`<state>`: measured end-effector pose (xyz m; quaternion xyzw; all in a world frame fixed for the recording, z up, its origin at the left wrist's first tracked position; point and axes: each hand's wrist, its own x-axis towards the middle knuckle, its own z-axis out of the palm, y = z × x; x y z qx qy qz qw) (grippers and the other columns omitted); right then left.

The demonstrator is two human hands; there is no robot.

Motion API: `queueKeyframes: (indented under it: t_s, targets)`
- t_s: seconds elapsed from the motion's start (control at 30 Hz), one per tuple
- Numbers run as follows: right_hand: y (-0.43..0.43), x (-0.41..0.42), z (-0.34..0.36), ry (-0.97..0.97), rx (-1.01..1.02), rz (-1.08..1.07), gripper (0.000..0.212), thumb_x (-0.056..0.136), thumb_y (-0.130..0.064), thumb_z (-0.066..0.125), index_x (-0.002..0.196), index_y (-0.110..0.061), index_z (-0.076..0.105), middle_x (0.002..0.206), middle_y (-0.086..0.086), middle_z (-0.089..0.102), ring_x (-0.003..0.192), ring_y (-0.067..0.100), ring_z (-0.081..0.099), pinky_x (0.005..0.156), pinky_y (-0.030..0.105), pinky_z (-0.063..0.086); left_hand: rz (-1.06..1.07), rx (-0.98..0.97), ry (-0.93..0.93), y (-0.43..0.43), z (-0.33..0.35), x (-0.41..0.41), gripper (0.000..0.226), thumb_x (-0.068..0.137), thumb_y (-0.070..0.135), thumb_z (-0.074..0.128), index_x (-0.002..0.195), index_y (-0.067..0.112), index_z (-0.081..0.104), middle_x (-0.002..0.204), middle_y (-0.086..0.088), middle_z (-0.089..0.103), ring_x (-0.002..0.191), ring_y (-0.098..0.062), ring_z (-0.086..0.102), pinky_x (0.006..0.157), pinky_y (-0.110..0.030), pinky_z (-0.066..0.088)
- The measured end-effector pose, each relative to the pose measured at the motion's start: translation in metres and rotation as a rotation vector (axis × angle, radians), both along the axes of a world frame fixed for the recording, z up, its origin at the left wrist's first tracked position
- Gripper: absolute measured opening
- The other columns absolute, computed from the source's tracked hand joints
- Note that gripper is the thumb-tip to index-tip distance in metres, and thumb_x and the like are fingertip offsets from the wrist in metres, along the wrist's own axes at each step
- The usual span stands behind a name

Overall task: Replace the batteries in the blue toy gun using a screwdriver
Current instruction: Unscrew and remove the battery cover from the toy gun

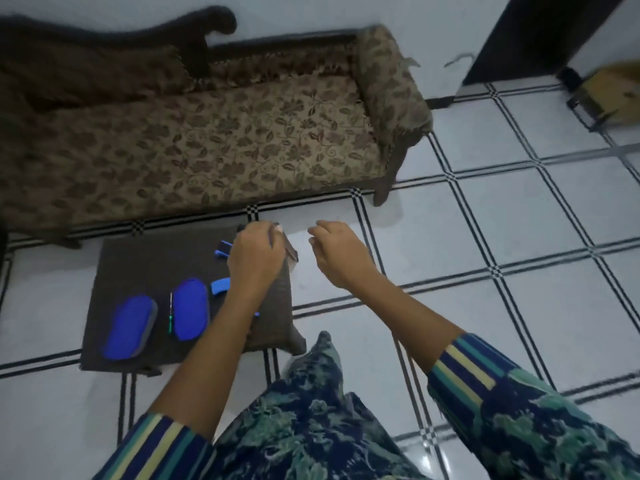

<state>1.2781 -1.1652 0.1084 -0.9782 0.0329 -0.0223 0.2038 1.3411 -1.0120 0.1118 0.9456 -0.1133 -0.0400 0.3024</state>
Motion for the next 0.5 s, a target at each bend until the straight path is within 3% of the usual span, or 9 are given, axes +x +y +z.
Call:
queueKeyframes:
  t_s: [0.13,0.23,0.37,0.5]
  targets:
    - [-0.027,0.059,-0.008,-0.034,0.019,0.097,0.029,0.096,-0.017,0.049,0.116,-0.002,0.064,0.114,0.019,0.065,0.106,0.038,0.056,0.089,0.045,0.048,0.104,0.057,0.006,-0.024,-0.002,0.043,0.035,0.098,0.032,0.042,0.098,0.005,0.065,0.099,-0.014,0.063,0.093,-0.032,0.058,0.076,-0.039,0.044]
    - [-0.048,0.114,-0.013,-0.026,0.024,0.195,0.029,0.096,-0.017,0.052,0.119,-0.004,0.063,0.123,0.018,0.061,0.114,0.038,0.053,0.092,0.043,0.046,0.210,0.042,0.012,-0.042,-0.012,0.087,0.035,0.098,0.034,0.041,0.095,0.006,0.064,0.097,-0.014,0.062,0.090,-0.033,0.058,0.073,-0.041,0.047]
    - [-0.074,0.204,-0.010,-0.030,0.062,0.303,0.020,0.094,-0.013,0.053,0.098,0.002,0.066,0.099,0.022,0.065,0.091,0.039,0.057,0.081,0.041,0.045,0.328,0.113,0.067,-0.066,-0.019,0.154,0.040,0.098,0.037,0.037,0.083,0.009,0.061,0.089,-0.012,0.060,0.083,-0.031,0.058,0.064,-0.035,0.039]
    - [-0.078,0.281,-0.002,0.000,0.036,0.482,0.019,0.095,-0.016,0.050,0.088,-0.002,0.061,0.090,0.018,0.061,0.083,0.035,0.055,0.071,0.038,0.044,0.471,0.098,0.041,-0.075,-0.003,0.208,0.039,0.099,0.035,0.038,0.083,0.007,0.059,0.088,-0.012,0.058,0.081,-0.030,0.056,0.063,-0.033,0.037]
